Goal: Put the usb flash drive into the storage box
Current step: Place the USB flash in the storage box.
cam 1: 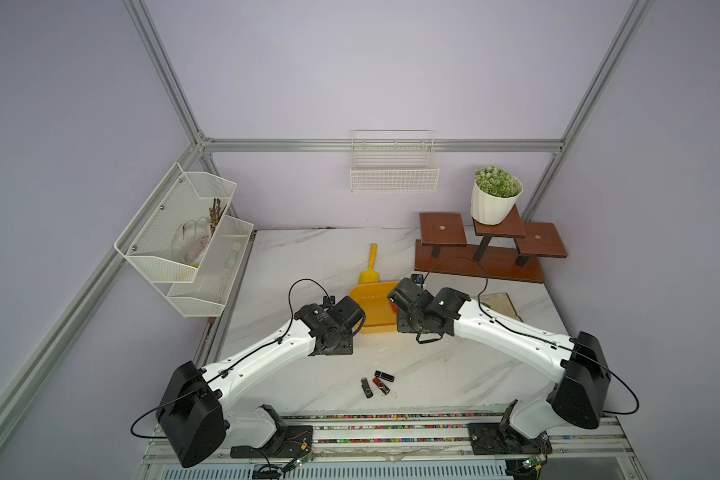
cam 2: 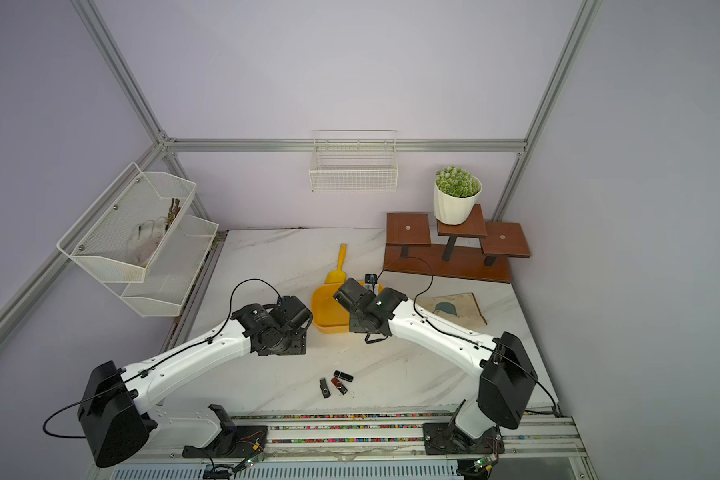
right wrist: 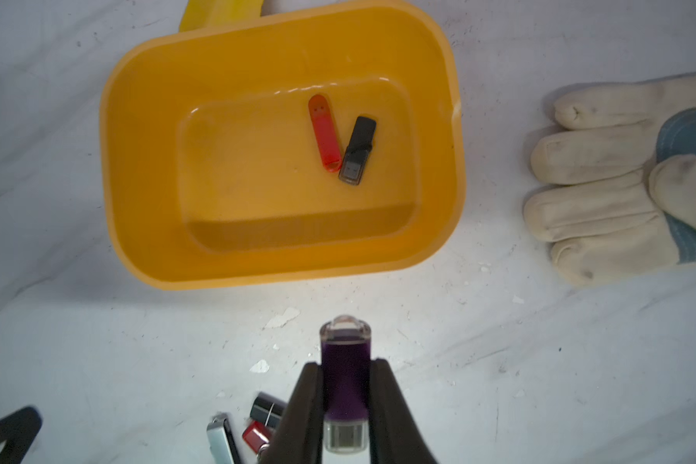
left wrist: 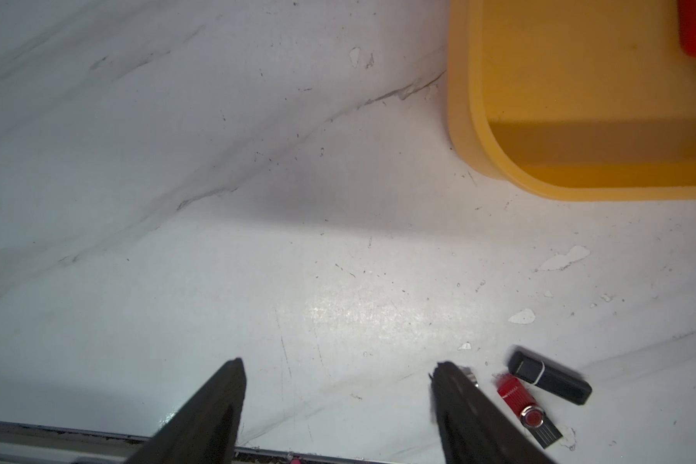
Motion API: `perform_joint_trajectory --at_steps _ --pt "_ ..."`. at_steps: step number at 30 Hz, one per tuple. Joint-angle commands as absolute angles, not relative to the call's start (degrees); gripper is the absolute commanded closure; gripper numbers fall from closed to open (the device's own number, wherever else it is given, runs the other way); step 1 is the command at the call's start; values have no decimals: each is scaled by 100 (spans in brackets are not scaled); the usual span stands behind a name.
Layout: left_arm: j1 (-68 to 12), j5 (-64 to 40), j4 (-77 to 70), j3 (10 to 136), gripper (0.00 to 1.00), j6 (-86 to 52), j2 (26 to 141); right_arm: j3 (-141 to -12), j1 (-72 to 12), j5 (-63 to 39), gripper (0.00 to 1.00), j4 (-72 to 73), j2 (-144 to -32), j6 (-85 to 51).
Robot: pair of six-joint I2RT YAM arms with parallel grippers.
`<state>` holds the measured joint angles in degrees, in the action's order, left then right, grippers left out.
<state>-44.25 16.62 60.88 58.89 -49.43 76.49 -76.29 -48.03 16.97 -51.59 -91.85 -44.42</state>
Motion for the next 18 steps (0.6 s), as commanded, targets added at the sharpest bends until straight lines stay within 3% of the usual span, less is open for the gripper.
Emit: perform_joint_trajectory --at_steps 1,7,18 --pt "-4565 1694 6009 5935 23 -5313 7768 -7993 -4669 1686 100 -4673 -9853 -3586" --pt "-4678 1718 5971 5910 23 -5527 7825 -8928 -4446 1553 100 -4387 -11042 -2861" --pt "-4693 1779 6121 5737 22 -5616 7567 -9413 -4297 1371 100 -3716 -12172 -2461"
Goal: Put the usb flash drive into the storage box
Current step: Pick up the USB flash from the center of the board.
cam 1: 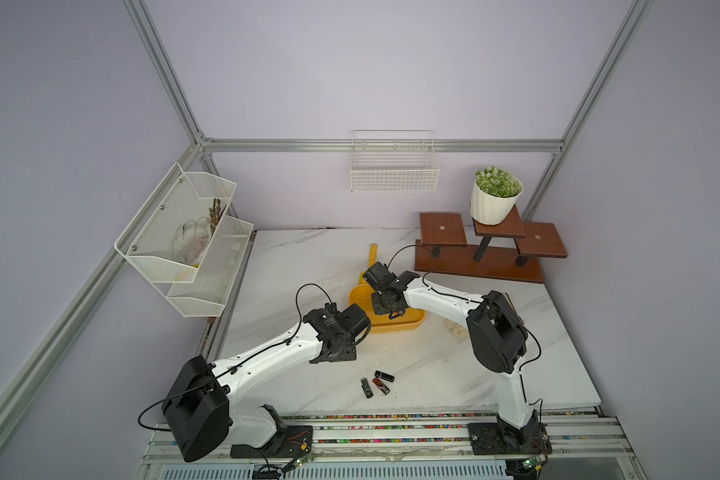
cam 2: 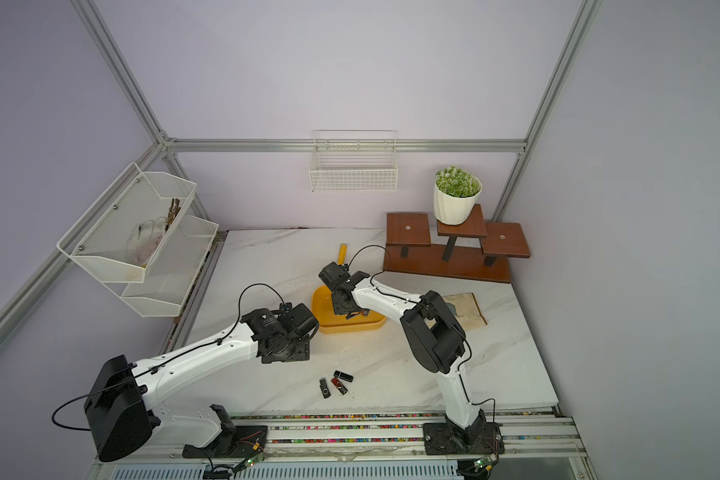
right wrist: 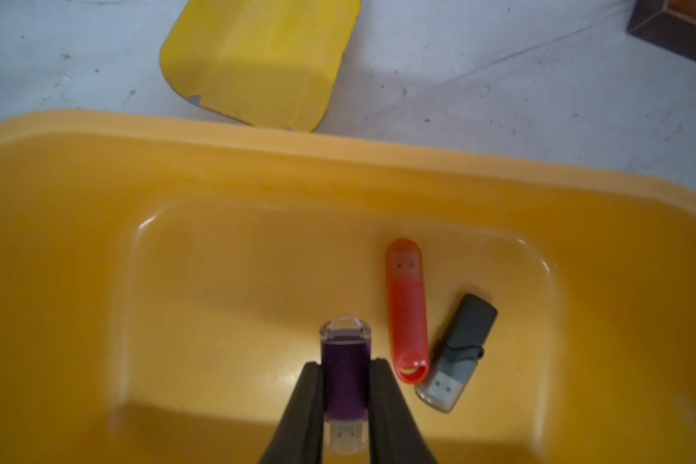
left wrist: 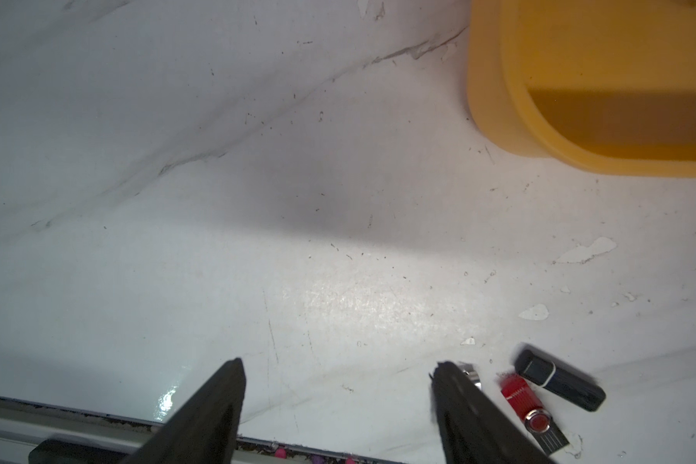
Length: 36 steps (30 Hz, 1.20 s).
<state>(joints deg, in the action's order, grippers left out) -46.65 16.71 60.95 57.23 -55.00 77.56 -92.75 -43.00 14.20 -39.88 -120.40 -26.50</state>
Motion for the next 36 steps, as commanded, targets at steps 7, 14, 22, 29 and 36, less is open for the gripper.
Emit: perform_joint_trajectory --at_steps 7,14,22,29,36 --pt "-4693 1745 6144 5738 22 -5659 7637 -9594 -4248 1331 100 -3685 -12487 -2448" --pt "-4679 1708 6149 5539 22 -5805 7456 -9669 -4239 1395 75 -3663 -12584 -2381" --pt "-4704 1665 6169 5534 23 -5812 7311 -9735 -4211 1482 47 -3692 -12536 -2354" --pt "-5112 1320 6115 5720 23 -6189 7571 -9518 -3976 1966 44 -3699 -11513 -2451" --pt "-5740 1198 5791 5643 23 -6855 7993 -9143 -3530 2266 42 -3814 -10452 -2338"
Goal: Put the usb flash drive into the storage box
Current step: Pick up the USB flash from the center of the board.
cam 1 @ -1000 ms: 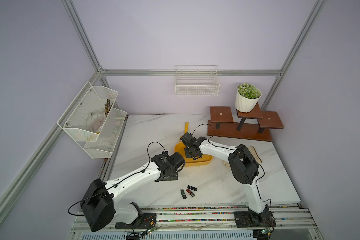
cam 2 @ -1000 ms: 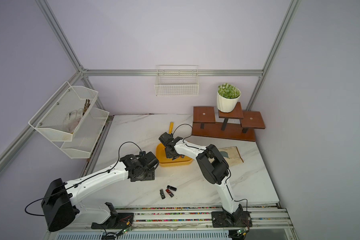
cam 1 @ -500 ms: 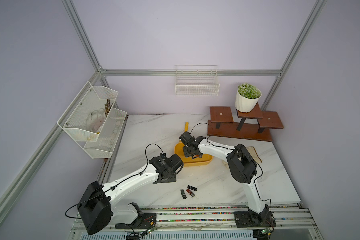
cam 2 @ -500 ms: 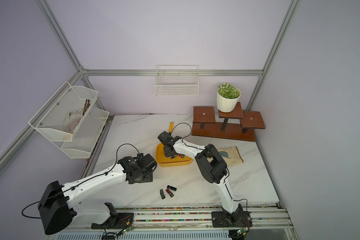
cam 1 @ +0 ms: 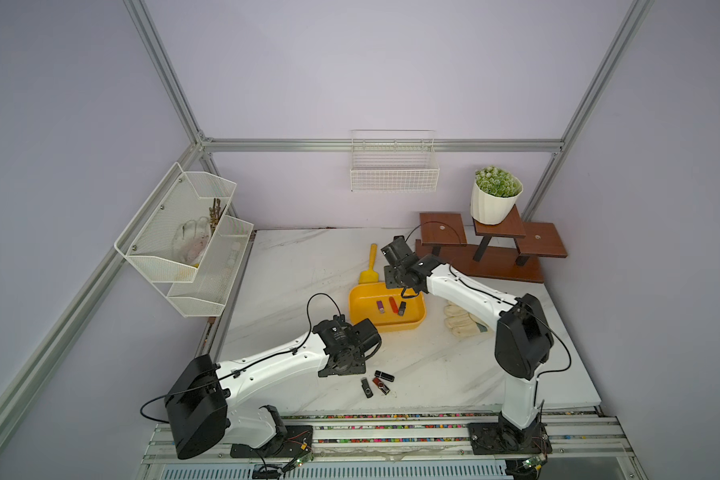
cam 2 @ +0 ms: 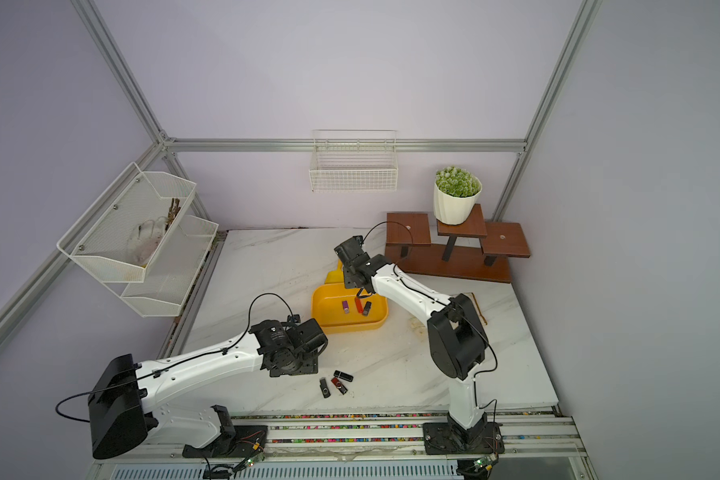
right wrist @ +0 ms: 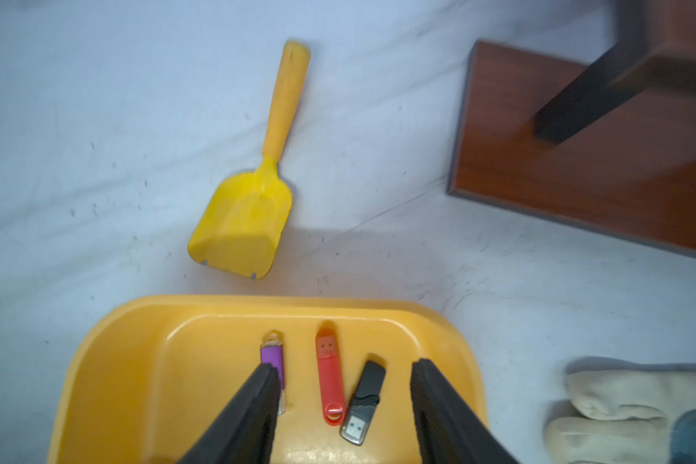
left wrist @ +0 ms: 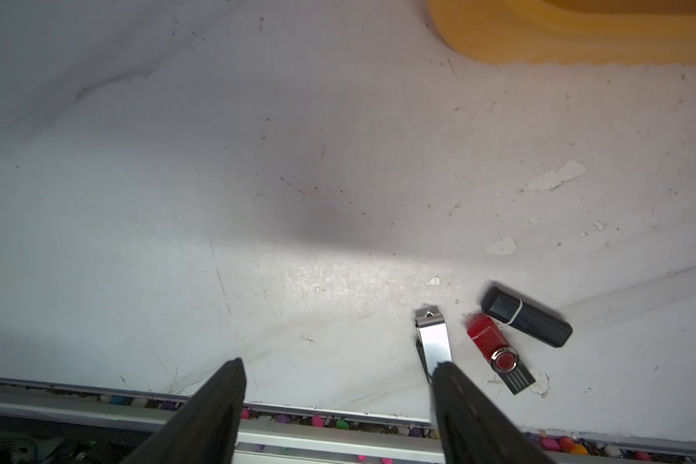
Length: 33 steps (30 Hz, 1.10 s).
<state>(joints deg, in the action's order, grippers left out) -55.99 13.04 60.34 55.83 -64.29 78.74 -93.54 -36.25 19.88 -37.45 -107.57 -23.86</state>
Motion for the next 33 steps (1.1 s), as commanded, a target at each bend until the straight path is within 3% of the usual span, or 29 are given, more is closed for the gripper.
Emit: perform_joint_trajectory --at_steps 1,11,15,33 --pt "-5796 1176 5700 5643 23 -6889 8043 -9057 -3501 2258 41 -3819 -10342 -2338" --pt "-6130 742 5074 5783 29 -7122 8971 -8171 -3420 2250 42 -3798 -9552 -2441" --pt "-6179 766 4972 5645 35 -7288 8834 -7969 -3384 2248 42 -3762 -9368 -2444" --pt "-6438 703 4357 4993 41 -7777 8620 -7383 -3249 2283 42 -3544 -8877 -2443"
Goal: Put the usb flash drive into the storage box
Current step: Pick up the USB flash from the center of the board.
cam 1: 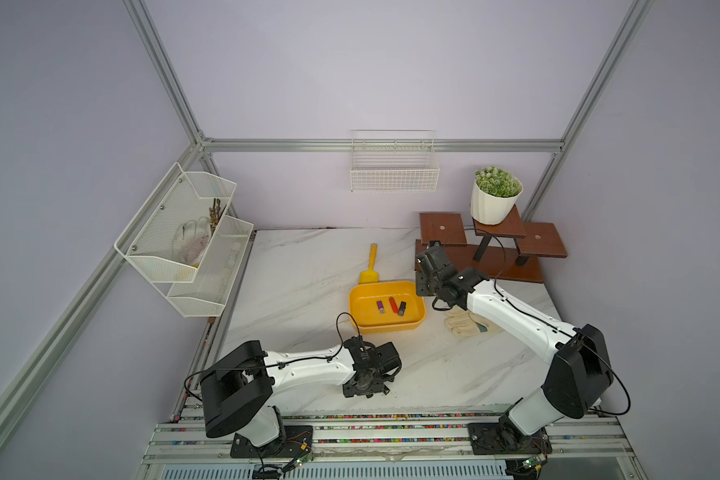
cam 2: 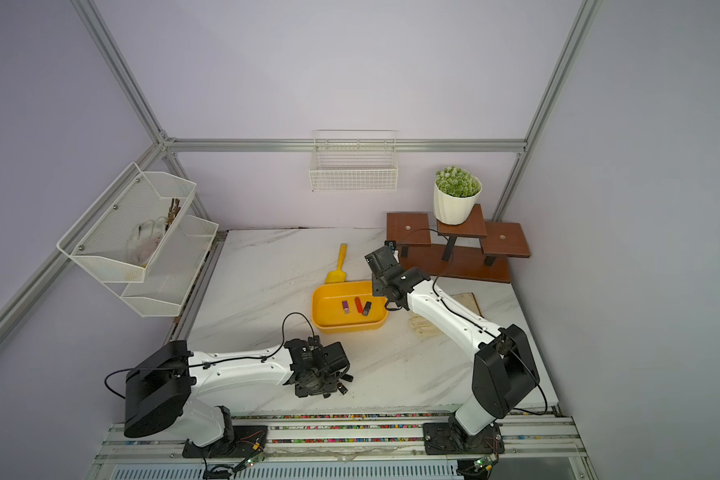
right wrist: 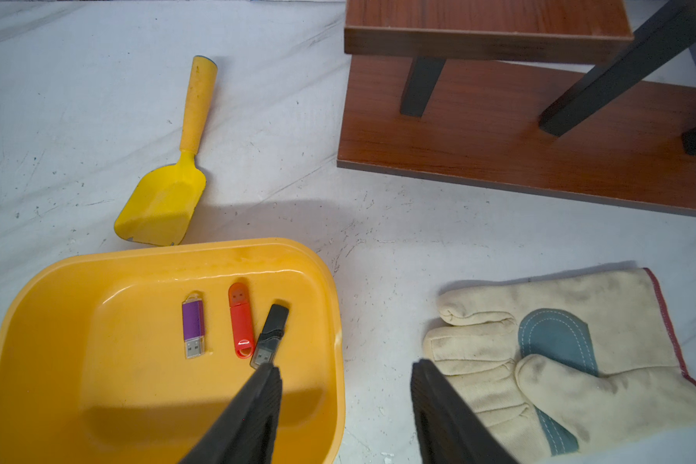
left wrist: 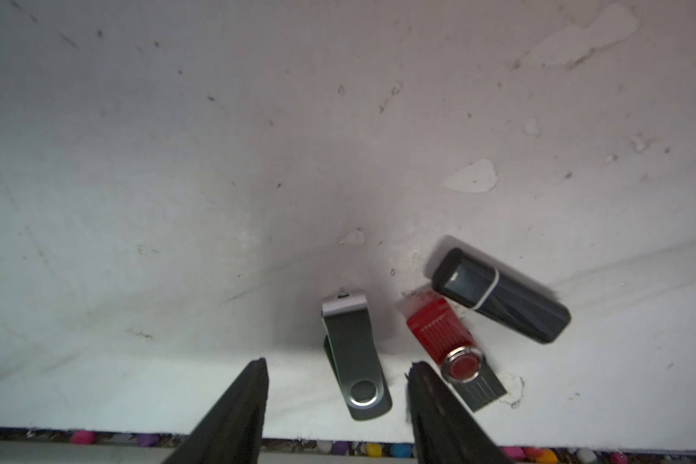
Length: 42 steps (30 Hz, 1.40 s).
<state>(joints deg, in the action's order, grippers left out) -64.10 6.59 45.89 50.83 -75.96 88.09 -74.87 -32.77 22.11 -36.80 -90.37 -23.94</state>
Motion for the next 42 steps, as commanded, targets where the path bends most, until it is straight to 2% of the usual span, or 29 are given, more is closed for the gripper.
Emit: perform_joint_trajectory --at_steps 1,19,24,32,42 --pt "-6442 679 4317 4955 41 -7771 8639 -7350 -3250 2276 42 -3533 -8875 -2447" --pt "-6434 574 4175 4974 52 -7701 8964 -6892 -3244 2110 43 -3542 -8451 -2575" --pt "-6431 589 4245 5049 63 -7664 9034 -6766 -3245 2041 43 -3526 -8402 -2610" --pt "-6425 664 4413 5200 72 -7631 9194 -6662 -3251 1586 44 -3568 -8365 -2507" --pt "-6337 628 4432 5251 88 -7464 9310 -5655 -3440 981 43 -3475 -7637 -2599"
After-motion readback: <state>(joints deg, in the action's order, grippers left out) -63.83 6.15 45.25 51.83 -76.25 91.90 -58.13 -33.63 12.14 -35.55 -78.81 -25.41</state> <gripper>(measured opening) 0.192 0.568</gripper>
